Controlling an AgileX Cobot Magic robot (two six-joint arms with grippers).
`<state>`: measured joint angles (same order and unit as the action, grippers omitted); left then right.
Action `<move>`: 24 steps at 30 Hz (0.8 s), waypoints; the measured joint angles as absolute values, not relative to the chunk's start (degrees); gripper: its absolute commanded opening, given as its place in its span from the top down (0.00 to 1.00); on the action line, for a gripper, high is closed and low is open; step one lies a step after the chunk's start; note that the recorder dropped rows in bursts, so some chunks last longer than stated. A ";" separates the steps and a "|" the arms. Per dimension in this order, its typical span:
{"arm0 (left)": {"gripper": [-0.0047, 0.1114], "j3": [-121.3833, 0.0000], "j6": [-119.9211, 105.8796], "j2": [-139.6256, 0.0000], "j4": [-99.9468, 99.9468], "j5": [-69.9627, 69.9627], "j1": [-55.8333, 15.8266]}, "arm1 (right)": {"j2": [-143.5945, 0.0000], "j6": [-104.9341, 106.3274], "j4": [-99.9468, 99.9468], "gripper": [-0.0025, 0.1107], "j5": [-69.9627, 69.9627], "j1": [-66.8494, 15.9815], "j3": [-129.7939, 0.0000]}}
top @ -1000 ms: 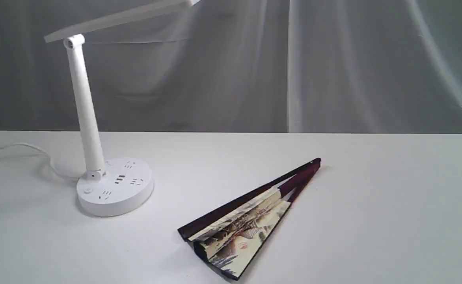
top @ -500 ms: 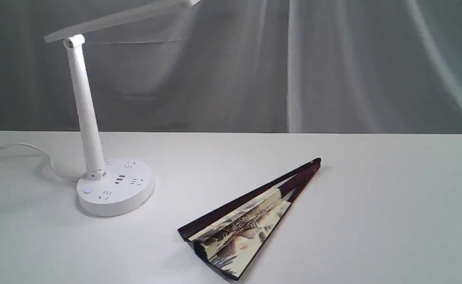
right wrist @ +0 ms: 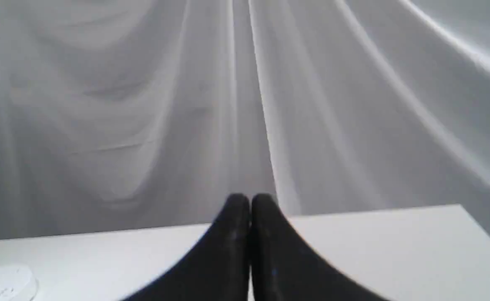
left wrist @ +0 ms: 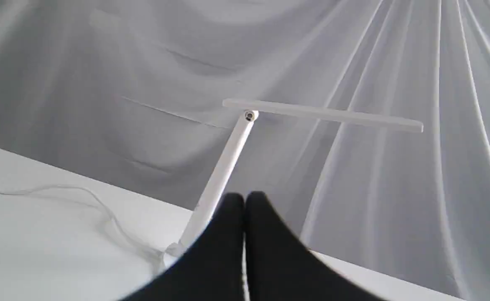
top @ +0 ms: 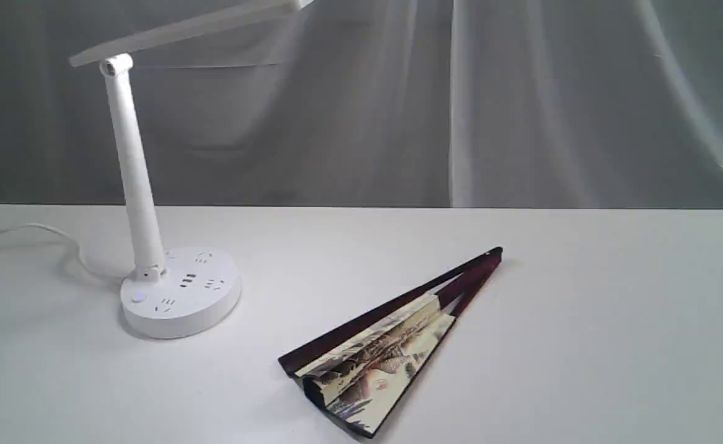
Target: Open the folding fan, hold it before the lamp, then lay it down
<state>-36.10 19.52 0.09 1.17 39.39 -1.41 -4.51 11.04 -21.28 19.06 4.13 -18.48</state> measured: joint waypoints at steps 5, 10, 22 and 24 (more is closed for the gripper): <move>0.96 -36.10 19.52 0.09 1.17 43.49 -1.41 | -10.17 10.34 -26.85 0.98 21.11 4.13 -18.48; 0.96 -36.10 19.52 0.09 1.17 44.77 -1.41 | -13.23 10.12 -29.04 0.98 19.82 4.13 -18.48; 0.96 -36.10 18.13 -3.35 1.07 45.26 -1.41 | -13.53 10.02 -31.05 0.98 16.91 4.13 -18.48; 0.96 -36.10 18.03 -5.62 1.07 45.26 -1.41 | -13.53 9.91 -31.05 0.98 16.91 4.13 -18.48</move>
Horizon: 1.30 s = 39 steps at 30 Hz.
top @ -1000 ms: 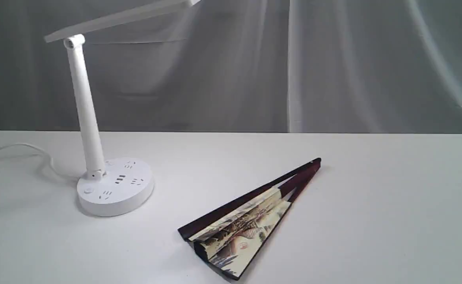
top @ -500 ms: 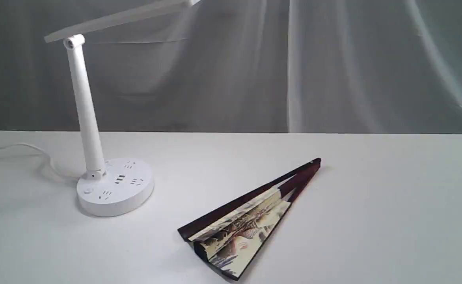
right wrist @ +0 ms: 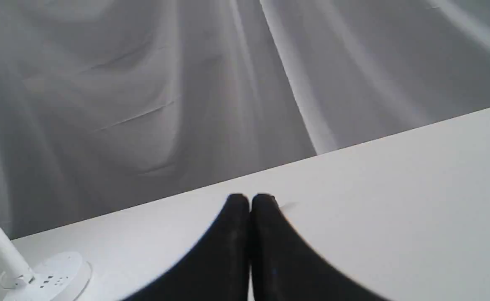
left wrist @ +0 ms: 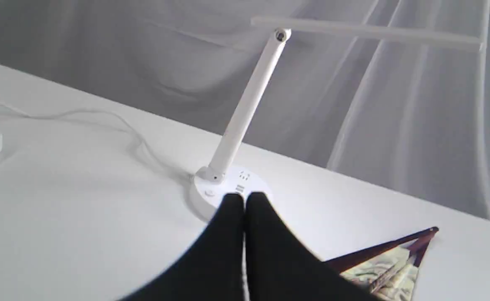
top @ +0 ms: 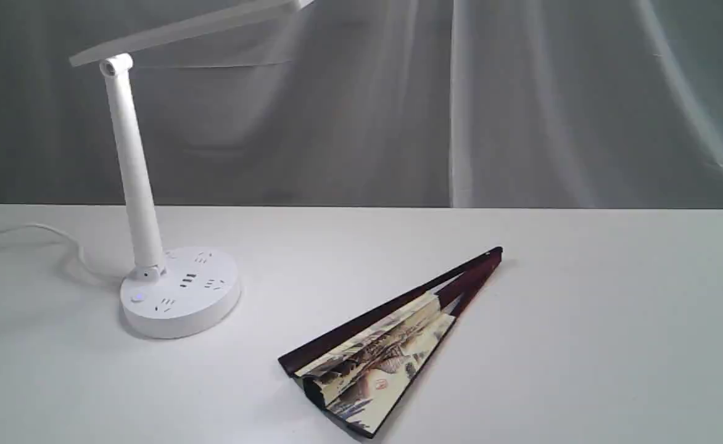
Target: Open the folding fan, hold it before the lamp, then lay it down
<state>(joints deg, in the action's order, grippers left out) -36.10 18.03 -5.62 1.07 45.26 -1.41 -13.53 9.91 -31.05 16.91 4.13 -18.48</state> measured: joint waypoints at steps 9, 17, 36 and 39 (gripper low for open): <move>0.96 -36.10 11.20 -15.31 4.08 45.41 -1.41 | -16.57 9.91 -31.15 0.98 17.32 4.13 -18.48; 0.96 -36.10 6.84 -23.81 6.07 45.41 -1.41 | -28.82 12.96 -31.40 0.98 24.01 4.13 -23.88; 0.86 -37.53 -5.75 -47.99 17.82 46.81 -1.41 | -57.87 24.67 -33.85 0.65 31.67 4.13 -41.72; 0.86 -39.95 -5.98 -51.06 18.05 46.81 -1.41 | -61.20 30.42 -38.44 0.62 32.91 4.13 -42.38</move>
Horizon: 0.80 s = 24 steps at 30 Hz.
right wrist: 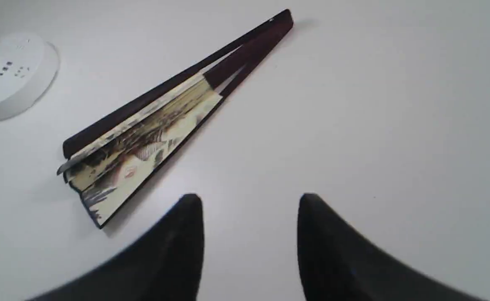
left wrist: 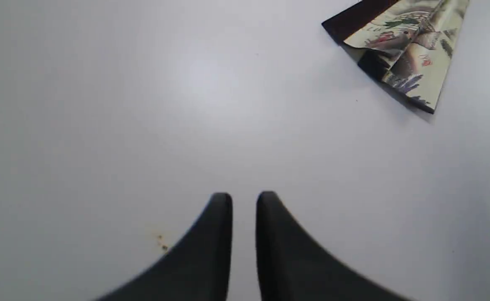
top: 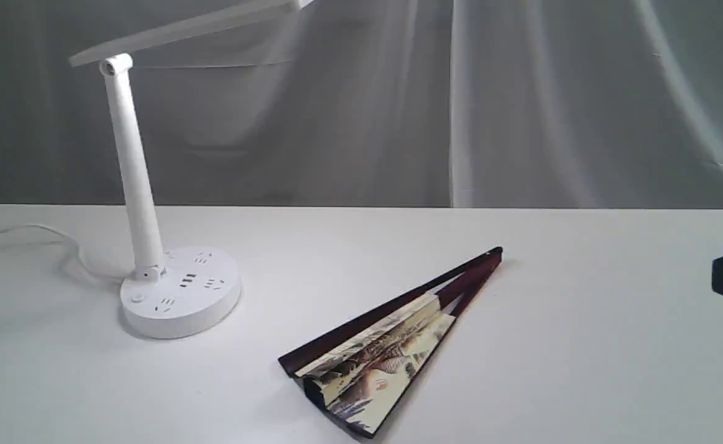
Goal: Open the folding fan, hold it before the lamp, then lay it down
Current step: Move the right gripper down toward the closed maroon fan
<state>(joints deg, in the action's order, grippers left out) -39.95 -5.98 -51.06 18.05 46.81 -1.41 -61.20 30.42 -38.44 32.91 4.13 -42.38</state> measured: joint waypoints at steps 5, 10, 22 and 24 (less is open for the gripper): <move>0.89 -43.57 -7.03 -55.70 17.32 46.58 -4.76 | -66.10 38.05 -43.93 0.61 34.81 3.22 -42.38; 0.91 -44.89 -2.15 -60.22 10.59 45.49 -11.12 | -70.89 39.92 -44.61 0.61 34.93 -0.68 -42.51; 0.91 -44.98 19.66 -69.02 -3.37 40.77 -25.11 | -86.96 31.08 -35.64 0.61 40.17 -4.54 -56.36; 0.91 -44.98 20.98 -70.17 -2.74 39.07 -25.59 | -89.37 30.92 -35.50 0.61 40.69 -4.54 -58.97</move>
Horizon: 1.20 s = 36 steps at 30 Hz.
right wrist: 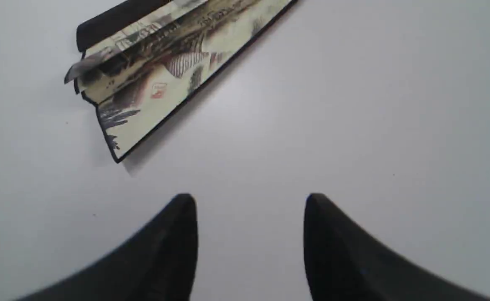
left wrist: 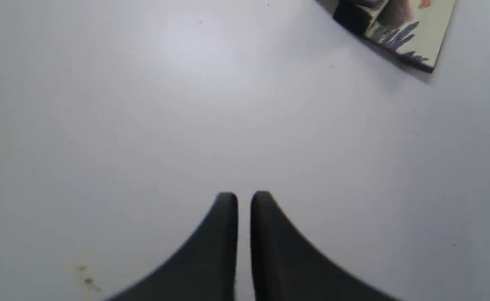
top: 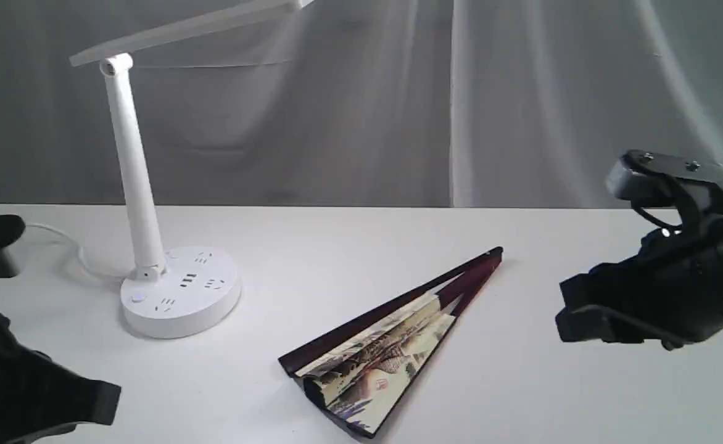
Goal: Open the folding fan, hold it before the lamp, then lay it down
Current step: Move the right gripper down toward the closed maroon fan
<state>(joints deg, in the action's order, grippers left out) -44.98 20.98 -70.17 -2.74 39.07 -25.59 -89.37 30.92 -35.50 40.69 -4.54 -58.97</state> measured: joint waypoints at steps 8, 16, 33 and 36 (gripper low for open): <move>0.91 -44.98 21.74 -75.01 2.70 34.98 -25.99 | -99.06 30.67 -33.45 0.42 44.08 -4.54 -70.54; 0.91 -44.98 22.01 -81.18 5.62 34.00 -25.99 | -110.09 30.67 -33.35 0.41 48.80 -4.54 -82.93; 0.91 -44.98 12.23 -86.66 21.33 28.51 -25.99 | -127.87 47.99 -38.05 0.45 48.73 -10.89 -96.60; 0.91 -44.98 12.08 -87.17 21.59 27.90 -25.99 | -128.15 48.53 -37.05 0.44 46.56 -12.97 -96.96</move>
<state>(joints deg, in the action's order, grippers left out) -44.98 12.08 -87.17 21.60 27.90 -25.99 -128.15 48.53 -37.05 46.56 -12.97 -96.96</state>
